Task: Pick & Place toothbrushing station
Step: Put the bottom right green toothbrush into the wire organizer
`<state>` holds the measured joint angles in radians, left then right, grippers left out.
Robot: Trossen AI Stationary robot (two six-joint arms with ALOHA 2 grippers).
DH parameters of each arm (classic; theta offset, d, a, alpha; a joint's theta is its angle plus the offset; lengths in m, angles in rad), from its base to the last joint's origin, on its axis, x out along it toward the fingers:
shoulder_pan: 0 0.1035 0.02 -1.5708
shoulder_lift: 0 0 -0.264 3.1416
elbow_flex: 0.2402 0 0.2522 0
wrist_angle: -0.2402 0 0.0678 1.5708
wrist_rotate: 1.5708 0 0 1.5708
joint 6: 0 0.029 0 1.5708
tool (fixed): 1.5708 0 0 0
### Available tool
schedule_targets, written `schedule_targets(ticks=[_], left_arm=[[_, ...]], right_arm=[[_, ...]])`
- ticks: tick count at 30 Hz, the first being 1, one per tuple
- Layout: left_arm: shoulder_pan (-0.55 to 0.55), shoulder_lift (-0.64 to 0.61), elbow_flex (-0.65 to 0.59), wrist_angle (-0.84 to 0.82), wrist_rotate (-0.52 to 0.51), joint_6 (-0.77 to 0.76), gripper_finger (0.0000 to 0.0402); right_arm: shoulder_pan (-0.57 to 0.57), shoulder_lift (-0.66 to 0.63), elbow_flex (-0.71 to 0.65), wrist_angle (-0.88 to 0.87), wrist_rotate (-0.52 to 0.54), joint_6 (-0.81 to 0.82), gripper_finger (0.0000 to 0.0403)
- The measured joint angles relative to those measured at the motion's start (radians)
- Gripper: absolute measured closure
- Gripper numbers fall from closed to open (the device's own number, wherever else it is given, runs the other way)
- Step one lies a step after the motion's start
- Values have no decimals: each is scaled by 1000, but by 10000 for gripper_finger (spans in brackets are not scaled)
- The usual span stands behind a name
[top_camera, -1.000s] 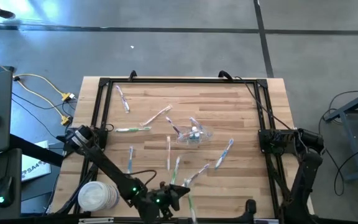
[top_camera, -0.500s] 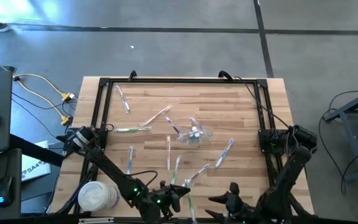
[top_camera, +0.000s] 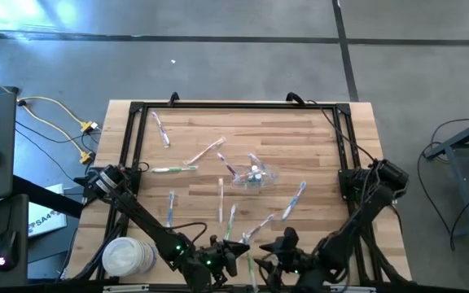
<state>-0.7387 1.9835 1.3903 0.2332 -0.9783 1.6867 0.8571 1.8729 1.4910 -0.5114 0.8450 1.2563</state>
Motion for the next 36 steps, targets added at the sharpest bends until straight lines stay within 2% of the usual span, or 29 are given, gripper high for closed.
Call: schedule_targets(ticks=[9,29,32,36], left_arm=[[14,0,0,0,-1,0,396],[36,-2,32,69,12,60,396],[37,-2,37,66,13,60,396],[39,-2,37,50,11,55,396]], right_arm=[[-55,0,0,0,-97,-10,201],[-78,0,0,22,-119,-81,202],[-79,0,0,23,-119,-92,211],[-79,0,0,22,-123,-102,243]])
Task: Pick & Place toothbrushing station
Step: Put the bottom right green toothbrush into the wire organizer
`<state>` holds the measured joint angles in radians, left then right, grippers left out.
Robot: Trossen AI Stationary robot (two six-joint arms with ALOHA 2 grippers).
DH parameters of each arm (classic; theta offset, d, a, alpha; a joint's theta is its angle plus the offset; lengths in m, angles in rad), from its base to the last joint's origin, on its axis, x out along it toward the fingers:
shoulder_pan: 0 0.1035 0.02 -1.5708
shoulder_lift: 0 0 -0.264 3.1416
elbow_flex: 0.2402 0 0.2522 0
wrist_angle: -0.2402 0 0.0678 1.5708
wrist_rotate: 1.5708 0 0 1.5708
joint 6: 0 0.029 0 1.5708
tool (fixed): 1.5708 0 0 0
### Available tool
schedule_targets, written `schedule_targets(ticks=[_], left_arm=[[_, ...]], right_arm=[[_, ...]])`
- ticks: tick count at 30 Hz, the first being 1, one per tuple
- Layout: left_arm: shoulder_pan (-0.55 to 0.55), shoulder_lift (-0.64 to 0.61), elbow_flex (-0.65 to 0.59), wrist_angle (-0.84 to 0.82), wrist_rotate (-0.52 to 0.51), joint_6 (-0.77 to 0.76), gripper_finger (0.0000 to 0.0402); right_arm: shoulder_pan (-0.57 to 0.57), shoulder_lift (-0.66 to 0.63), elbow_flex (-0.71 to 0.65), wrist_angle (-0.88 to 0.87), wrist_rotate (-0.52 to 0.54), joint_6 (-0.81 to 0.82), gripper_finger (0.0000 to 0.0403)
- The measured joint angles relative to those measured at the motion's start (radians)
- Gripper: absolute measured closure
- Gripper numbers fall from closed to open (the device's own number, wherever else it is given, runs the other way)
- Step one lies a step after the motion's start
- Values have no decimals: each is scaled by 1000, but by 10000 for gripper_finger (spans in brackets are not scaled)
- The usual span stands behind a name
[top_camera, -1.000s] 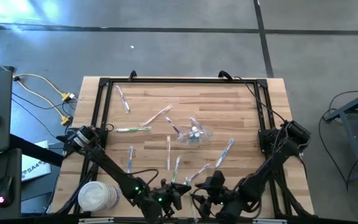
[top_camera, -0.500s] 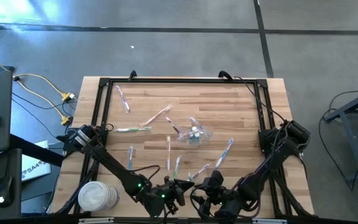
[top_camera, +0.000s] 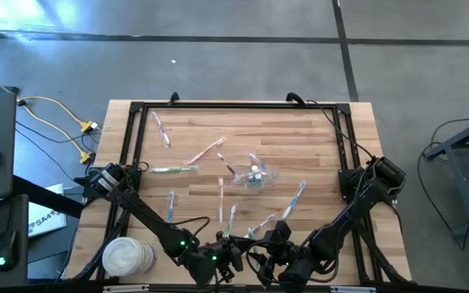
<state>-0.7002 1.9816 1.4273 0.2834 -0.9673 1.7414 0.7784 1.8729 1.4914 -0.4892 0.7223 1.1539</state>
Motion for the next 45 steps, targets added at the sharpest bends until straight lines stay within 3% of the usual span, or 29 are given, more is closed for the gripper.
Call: schedule_targets(ticks=[11,20,30,42,45], left_arm=[[-4,0,0,-9,-4,-21,392],[0,0,0,-4,52,-106,349],[-14,0,0,34,70,-361,344],[-45,0,1,125,88,-409,343],[-48,0,1,159,48,-445,343]], right_arm=[[14,0,0,-11,3,-26,379],[14,0,0,-36,6,-42,374],[14,0,0,-29,12,-63,382],[14,0,0,-38,17,-81,382],[14,-1,0,-64,20,-80,381]])
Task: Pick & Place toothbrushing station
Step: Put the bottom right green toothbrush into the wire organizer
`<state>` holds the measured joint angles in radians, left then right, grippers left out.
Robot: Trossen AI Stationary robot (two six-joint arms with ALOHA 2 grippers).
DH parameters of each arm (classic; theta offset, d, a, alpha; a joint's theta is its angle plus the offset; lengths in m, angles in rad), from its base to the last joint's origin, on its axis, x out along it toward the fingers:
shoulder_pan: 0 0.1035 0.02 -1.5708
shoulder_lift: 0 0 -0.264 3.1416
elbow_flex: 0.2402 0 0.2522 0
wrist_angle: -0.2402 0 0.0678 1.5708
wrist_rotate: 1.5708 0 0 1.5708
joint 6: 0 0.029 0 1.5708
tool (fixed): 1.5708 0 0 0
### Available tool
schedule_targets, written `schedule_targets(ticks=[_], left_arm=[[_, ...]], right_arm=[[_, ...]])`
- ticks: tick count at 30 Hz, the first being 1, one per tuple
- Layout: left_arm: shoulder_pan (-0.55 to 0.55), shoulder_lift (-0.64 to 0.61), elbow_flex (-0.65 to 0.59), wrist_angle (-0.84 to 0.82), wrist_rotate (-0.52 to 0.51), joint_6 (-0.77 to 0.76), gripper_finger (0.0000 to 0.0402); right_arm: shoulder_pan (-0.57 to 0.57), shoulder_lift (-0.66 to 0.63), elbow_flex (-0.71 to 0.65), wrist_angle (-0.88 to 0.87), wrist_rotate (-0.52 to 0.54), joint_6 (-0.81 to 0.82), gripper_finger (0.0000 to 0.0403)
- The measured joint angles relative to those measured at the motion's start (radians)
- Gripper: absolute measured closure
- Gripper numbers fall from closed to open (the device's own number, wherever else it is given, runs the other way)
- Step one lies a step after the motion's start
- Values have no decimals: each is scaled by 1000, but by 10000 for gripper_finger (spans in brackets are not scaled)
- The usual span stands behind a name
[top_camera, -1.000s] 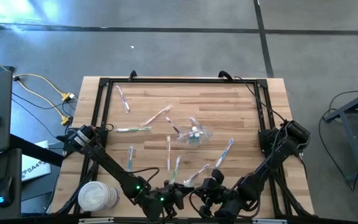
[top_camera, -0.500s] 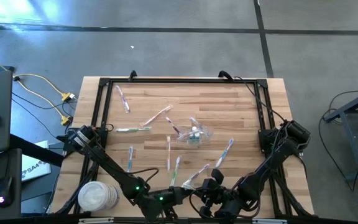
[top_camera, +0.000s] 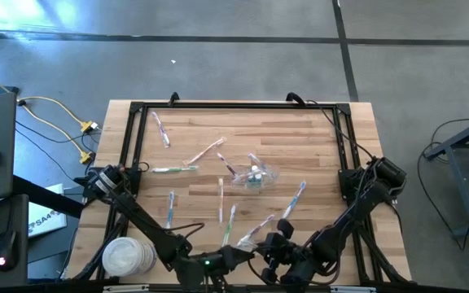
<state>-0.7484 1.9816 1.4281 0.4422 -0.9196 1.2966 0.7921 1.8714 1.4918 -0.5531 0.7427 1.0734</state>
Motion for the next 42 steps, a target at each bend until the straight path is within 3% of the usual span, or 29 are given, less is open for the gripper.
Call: schedule_targets(ticks=[5,9,16,20,23,27,32,36,42], left_arm=[[0,0,0,46,-272,-140,345],[2,0,0,22,-435,-167,346],[11,-4,0,-82,-447,-191,346],[49,-41,0,-279,-457,-270,346],[99,-114,-1,-469,-436,-432,346],[189,-246,-1,-817,-249,-802,346],[359,-364,0,-1115,185,-1177,346],[503,-380,0,-1212,491,-1218,346],[684,-380,-1,-1223,689,-1149,346]], right_arm=[[7,-25,0,-120,38,57,381],[28,-84,0,-272,116,127,381],[97,-224,1,-576,327,305,381],[129,-260,1,-751,419,414,381],[143,-266,0,-907,473,550,381],[142,-267,-5,-1018,545,654,380],[104,-293,-81,-1017,633,657,380],[56,-350,-199,-1017,704,691,380],[9,-483,-422,-1016,823,863,380]])
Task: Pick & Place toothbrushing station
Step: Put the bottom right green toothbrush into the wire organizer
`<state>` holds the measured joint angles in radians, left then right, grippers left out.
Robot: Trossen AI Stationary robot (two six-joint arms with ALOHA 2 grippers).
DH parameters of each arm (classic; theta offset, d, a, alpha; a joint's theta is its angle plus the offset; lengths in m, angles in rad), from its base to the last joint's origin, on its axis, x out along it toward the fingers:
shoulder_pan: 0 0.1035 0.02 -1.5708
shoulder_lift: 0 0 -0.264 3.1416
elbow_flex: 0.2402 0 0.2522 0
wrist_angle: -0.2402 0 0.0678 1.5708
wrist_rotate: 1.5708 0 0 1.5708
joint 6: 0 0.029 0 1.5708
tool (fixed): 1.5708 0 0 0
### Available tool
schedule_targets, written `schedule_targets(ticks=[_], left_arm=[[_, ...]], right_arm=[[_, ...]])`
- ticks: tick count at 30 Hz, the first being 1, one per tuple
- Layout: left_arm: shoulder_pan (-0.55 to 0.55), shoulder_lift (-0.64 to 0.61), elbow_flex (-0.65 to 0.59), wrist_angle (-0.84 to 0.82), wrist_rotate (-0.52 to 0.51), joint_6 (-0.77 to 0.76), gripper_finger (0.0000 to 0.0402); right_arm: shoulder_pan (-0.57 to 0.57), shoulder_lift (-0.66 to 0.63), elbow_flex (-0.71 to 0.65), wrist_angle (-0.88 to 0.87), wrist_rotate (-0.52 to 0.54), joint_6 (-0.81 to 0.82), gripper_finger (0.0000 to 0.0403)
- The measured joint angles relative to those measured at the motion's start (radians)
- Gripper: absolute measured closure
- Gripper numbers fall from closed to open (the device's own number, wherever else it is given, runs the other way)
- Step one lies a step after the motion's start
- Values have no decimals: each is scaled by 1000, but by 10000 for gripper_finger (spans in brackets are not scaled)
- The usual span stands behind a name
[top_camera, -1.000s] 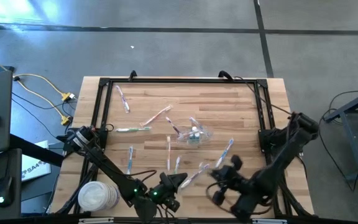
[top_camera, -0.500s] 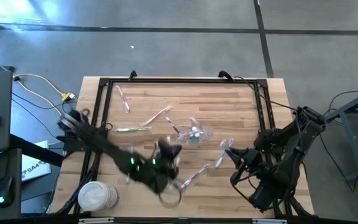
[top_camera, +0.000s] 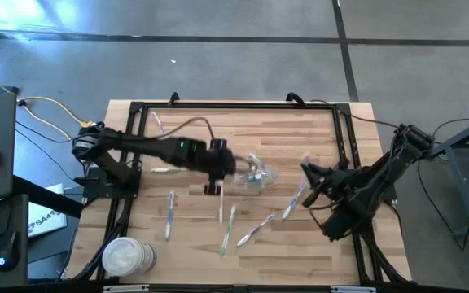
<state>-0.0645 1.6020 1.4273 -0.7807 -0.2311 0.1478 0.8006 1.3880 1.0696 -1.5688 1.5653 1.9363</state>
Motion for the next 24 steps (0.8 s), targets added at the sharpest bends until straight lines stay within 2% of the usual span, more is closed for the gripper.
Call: schedule_targets(ticks=[4,9,20,24], left_arm=[[109,-3,0,0,113,39,346],[213,-4,0,15,244,84,346],[329,-11,0,-13,357,80,346],[334,-35,0,-2,357,72,346]], right_arm=[[-10,-70,-112,8,7,62,380],[-9,-97,-153,12,6,31,380],[-27,-99,-218,-2,6,-35,380],[-25,-164,-224,-2,7,-176,380]])
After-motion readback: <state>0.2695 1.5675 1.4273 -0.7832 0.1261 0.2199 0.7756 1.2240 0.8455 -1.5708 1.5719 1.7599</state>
